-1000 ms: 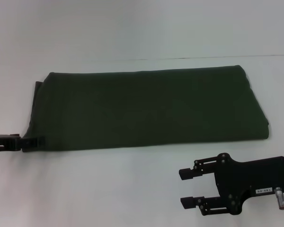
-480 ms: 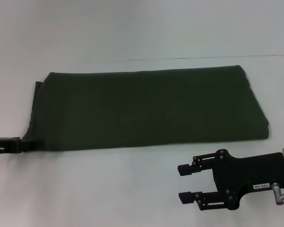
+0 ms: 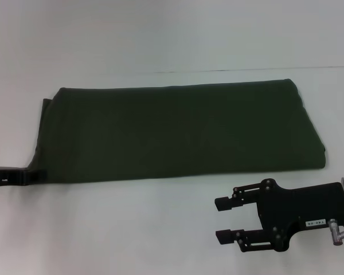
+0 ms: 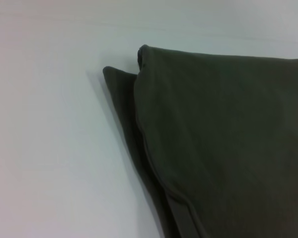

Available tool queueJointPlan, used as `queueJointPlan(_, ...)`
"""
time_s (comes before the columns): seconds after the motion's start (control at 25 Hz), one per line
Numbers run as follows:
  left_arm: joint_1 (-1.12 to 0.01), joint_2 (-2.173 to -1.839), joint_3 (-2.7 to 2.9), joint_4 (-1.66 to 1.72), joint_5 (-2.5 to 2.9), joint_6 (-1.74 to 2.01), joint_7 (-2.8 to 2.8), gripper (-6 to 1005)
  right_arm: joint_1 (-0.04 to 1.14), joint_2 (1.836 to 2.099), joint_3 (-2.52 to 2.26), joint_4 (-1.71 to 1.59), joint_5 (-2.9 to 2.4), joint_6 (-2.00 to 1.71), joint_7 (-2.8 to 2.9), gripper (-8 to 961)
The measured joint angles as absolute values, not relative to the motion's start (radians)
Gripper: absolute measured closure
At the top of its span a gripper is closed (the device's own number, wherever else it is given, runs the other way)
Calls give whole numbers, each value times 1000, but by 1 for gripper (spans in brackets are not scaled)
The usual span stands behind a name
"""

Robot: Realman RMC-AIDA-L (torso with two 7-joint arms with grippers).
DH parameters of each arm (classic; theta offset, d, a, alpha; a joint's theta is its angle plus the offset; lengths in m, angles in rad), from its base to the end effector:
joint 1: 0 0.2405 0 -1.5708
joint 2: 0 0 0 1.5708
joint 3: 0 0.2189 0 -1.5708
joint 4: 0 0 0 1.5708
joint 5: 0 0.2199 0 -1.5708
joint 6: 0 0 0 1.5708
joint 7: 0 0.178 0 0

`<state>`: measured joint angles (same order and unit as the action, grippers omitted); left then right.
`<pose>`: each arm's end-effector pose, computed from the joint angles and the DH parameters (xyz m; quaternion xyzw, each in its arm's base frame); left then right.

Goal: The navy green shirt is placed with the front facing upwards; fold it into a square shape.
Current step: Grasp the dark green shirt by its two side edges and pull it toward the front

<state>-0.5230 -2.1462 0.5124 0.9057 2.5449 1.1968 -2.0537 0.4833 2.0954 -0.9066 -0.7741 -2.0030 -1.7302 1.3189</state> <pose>-0.3264 0.3609 0.0308 -0.8015 -0.5099 -0.0555 0.3074 0.2033 0.2901 -0.0289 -0.9729 0.1066 0.2049 0.0052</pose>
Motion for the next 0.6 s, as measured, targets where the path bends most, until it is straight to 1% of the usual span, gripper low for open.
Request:
queueJointPlan(0.28, -524, -2146, 514, 910, 2543, 1193, -2054, 629, 482, 2095, -906, -778, -2003, -1727, 1333, 341)
queueJointPlan(0.48, -531, -2142, 532, 906, 2551, 1199, -2055, 865, 477, 2094, -897, -783, -2003, -1727, 1336, 341)
queueJointPlan(0.6, -537, -2140, 552, 907, 2554, 1225, -2060, 914, 474, 2091, -874, -785, -2003, -1726, 1336, 341)
